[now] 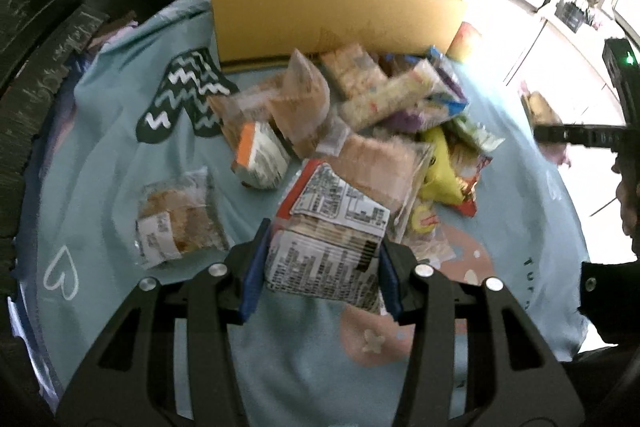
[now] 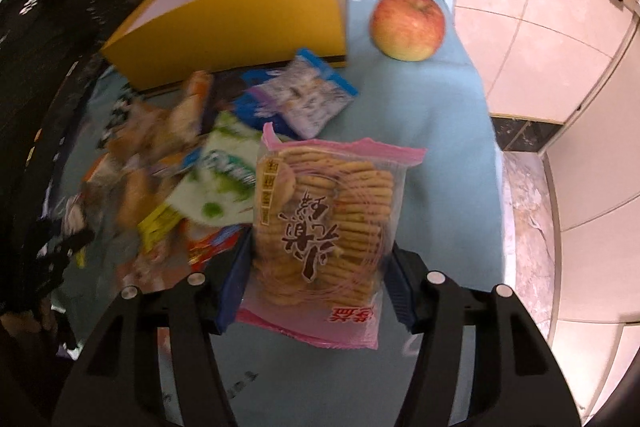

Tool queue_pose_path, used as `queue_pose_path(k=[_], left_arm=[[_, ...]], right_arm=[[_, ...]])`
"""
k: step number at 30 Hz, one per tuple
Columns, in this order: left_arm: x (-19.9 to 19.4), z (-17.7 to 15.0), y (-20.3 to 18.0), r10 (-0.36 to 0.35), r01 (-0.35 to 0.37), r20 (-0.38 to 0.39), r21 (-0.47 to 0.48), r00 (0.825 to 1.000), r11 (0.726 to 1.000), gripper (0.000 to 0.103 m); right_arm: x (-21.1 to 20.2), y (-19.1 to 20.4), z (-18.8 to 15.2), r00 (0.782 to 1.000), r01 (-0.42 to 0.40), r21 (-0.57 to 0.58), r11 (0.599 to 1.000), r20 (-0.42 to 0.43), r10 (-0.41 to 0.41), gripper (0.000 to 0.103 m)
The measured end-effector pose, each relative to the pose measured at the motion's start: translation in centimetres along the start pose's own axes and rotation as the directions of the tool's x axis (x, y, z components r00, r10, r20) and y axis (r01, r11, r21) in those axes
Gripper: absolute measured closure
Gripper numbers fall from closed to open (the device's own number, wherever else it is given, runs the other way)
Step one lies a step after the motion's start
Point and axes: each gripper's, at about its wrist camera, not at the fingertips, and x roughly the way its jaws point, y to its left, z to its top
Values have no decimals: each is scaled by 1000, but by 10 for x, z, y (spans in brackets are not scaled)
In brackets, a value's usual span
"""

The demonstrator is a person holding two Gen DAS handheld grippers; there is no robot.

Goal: Organize snacks
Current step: 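Carry both bags over the yellow box and open both tools to drop them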

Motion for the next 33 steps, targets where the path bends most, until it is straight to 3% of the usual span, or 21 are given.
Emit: queue_pose_path(k=[6,10,17,30,31,32,33], left_arm=[[-29,18,-5,-19,19,69,0,997,1000,55],[-49,49,-11,-30,28,140,17,990,999,55],[-63,134,-19,-20,19,234,5,972,1000,55],[-24,289,-6,65,-65,272,-9,960,998,53],[-20,298,-4,79,-77,272,-16,959,997,47],[-12,309,-2,96,-93,263,-24,960,995,23],[-2,316,-1,107,-103,239,-30,965,994,8]], right_arm=[[-31,35,13,996,-50,-32,998,69,52,42],[-61,47,38,989,-73,-58,996,126,80,42],[-92,64,109,975,-61,-123,991,207,86,42],[-79,81,247,955,-27,-149,989,287,69,42],[-75,84,258,952,-26,-143,989,298,68,42],[-71,88,265,949,-24,-141,990,309,67,39],[-60,92,275,955,1,-141,990,295,41,16]])
